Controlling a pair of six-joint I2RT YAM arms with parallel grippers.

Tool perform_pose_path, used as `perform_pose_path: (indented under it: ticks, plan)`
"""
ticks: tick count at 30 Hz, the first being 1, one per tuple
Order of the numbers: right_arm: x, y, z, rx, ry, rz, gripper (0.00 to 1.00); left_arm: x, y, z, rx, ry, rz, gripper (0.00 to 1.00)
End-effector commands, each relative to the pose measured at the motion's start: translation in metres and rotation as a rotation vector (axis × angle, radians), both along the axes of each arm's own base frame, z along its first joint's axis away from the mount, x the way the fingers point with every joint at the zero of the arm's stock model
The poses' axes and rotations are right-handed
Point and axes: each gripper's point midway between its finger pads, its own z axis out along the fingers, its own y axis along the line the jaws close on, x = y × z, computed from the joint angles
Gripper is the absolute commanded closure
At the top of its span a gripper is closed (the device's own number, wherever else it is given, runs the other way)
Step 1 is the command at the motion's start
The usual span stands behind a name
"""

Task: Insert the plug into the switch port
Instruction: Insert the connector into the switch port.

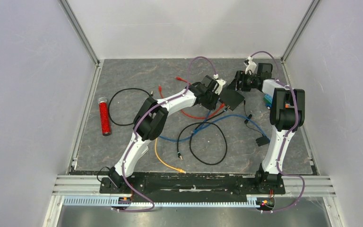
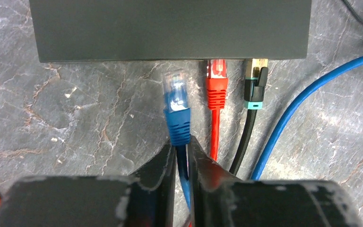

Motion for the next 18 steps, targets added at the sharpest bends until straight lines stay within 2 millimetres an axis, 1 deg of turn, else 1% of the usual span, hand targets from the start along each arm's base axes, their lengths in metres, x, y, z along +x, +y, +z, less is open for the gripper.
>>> perform_pose_path:
  ticks: [1,4,7,8,9,10,11,12,13,16,18]
  plan:
    - [0.014,-0.001,0.021,-0.012,-0.075,0.013,0.32,-0.005,0.002,0.002,0.011,0.029,0.019,0.74]
    - [0.013,-0.001,0.024,-0.005,-0.077,0.012,0.32,-0.005,0.007,0.002,0.027,0.015,0.022,0.71]
    - [0.010,-0.001,0.026,-0.014,-0.082,0.012,0.32,-0.002,0.008,0.008,0.029,-0.002,0.028,0.66]
    - [0.009,-0.002,0.026,-0.020,-0.084,0.011,0.32,-0.002,0.008,0.010,0.027,-0.008,0.026,0.67]
    - [0.008,-0.002,0.028,-0.023,-0.086,0.009,0.33,-0.003,0.006,0.013,0.019,-0.009,0.014,0.74]
    - [0.006,-0.002,0.030,-0.019,-0.088,0.003,0.33,-0.005,0.004,0.017,0.006,-0.008,0.001,0.85]
    - [0.004,-0.001,0.034,-0.010,-0.092,-0.003,0.34,-0.006,0.003,0.020,-0.004,-0.006,-0.006,0.92]
    - [0.003,0.000,0.040,0.003,-0.100,-0.006,0.34,-0.006,0.003,0.024,-0.013,-0.012,-0.008,0.95]
    - [0.000,0.003,0.044,0.019,-0.103,-0.006,0.34,-0.006,0.002,0.029,-0.023,-0.024,-0.009,0.97]
    - [-0.012,0.015,0.060,0.096,-0.127,0.011,0.35,-0.006,0.003,0.044,-0.049,-0.054,-0.014,0.98]
    - [-0.024,0.024,0.066,0.162,-0.119,0.021,0.35,-0.006,0.003,0.052,-0.057,-0.068,-0.021,0.98]
